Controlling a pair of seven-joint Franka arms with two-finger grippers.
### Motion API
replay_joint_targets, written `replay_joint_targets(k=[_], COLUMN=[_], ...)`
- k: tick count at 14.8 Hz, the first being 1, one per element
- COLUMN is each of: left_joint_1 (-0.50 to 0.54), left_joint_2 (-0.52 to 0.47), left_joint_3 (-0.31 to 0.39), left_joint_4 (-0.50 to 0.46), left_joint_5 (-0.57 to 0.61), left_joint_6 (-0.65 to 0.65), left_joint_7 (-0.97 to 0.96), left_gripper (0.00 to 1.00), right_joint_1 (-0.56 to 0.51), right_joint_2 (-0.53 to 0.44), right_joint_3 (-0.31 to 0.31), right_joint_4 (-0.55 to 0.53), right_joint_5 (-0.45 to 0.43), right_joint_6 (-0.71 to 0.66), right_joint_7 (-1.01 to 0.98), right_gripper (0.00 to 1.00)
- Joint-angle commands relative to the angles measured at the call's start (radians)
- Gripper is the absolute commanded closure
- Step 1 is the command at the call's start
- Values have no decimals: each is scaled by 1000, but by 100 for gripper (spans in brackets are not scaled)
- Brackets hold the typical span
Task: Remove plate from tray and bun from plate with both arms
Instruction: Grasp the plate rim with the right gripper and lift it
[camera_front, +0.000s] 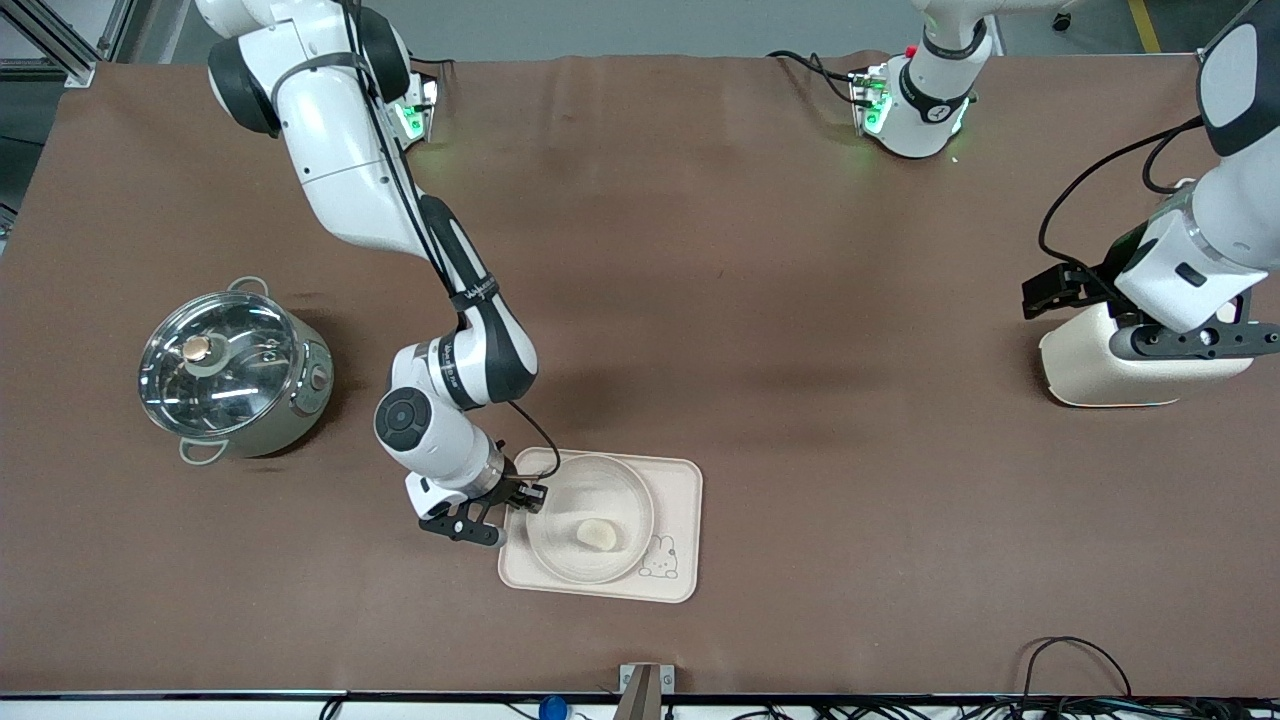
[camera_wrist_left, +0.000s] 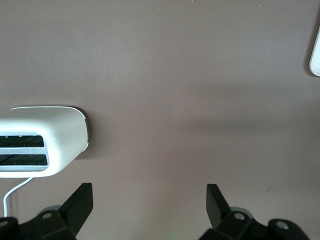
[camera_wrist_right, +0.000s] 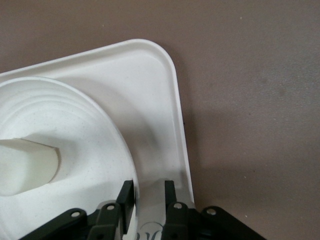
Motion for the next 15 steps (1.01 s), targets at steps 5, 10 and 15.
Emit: replay_joint_targets(k=[5,10,15], left_joint_1=[4,10,4], left_joint_2=[22,21,24], left_joint_3=[-1,0,0], left_joint_4=[22,22,17], left_joint_5=[1,4,2], left_joint_6=[15,15,21], left_joint_7=[-12,-10,-13], left_gripper=[0,0,0], right_joint_1=[-15,37,-7], right_joint_2=[-25,-192,-398], right_joint_3=[49,158,272], right_joint_4=[19,-246,-645], right_joint_5=[25,36,36], right_joint_6=[-8,125,321], right_joint_7=[-19,-15,-60], right_gripper=[100,100,100])
